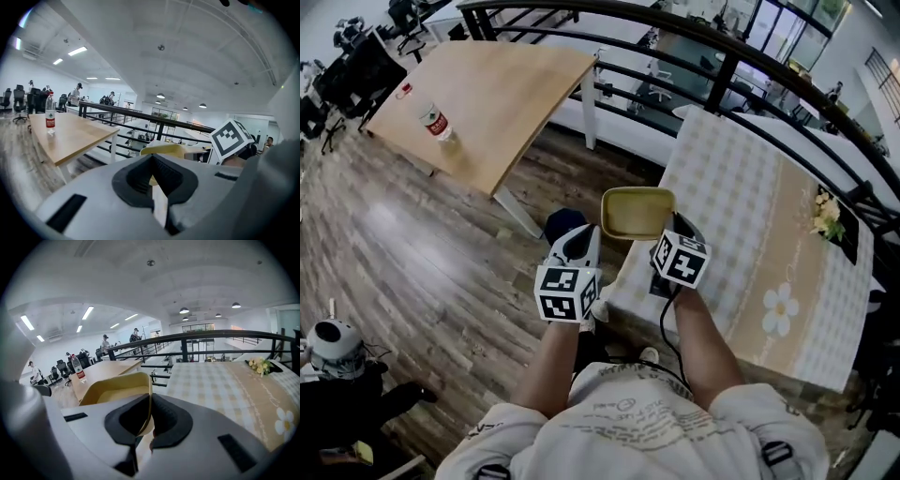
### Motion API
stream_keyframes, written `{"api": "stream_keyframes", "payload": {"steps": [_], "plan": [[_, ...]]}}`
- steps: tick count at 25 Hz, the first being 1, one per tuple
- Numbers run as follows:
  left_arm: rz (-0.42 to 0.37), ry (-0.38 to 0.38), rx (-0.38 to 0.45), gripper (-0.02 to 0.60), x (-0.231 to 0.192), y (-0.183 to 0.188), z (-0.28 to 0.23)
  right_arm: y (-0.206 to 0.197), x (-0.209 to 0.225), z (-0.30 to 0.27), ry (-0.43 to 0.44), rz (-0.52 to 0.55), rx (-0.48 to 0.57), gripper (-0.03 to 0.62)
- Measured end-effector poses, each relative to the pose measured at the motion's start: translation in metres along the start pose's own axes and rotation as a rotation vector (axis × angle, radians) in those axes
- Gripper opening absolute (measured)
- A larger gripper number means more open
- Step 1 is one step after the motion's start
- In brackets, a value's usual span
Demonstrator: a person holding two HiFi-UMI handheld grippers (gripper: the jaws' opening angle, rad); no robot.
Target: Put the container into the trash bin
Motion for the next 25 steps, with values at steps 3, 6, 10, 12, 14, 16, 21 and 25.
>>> {"api": "stream_keyframes", "payload": {"steps": [3, 6, 10, 12, 14, 16, 21, 25], "plan": [[0.023, 0.06, 0.001, 0.003, -0.034, -0.004, 0.019, -0.006, -0.038, -0.013, 0.038, 0.028, -0.02, 0.014], [0.05, 0.117, 0.004, 0.003, -0.067, -0.01, 0.036, -0.015, -0.074, -0.026, 0.076, 0.063, -0.044, 0.014], [0.089, 0.167, -0.002, 0.003, -0.103, -0.021, 0.05, -0.027, -0.111, -0.047, 0.097, 0.113, -0.073, 0.014], [0.112, 0.182, -0.013, 0.003, -0.119, -0.03, 0.053, -0.035, -0.124, -0.058, 0.095, 0.136, -0.092, 0.014], [0.133, 0.192, -0.028, 0.003, -0.136, -0.039, 0.054, -0.043, -0.137, -0.071, 0.086, 0.155, -0.111, 0.014], [0.152, 0.198, -0.044, 0.003, -0.152, -0.048, 0.052, -0.052, -0.147, -0.087, 0.07, 0.171, -0.13, 0.015], [0.196, 0.204, -0.087, 0.003, -0.186, -0.067, 0.041, -0.076, -0.164, -0.129, 0.009, 0.212, -0.182, 0.015], [0.219, 0.209, -0.118, 0.003, -0.212, -0.081, 0.033, -0.094, -0.179, -0.163, -0.03, 0.247, -0.21, 0.015]]}}
Point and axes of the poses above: the fingertips, and each gripper's own axes: z backward along the fingers, x to its right, y out of its top, the point moved 7 cm from there along z, backward along the fingers, and after that the axes turned 1 degree about x, right-handed, at the moved point
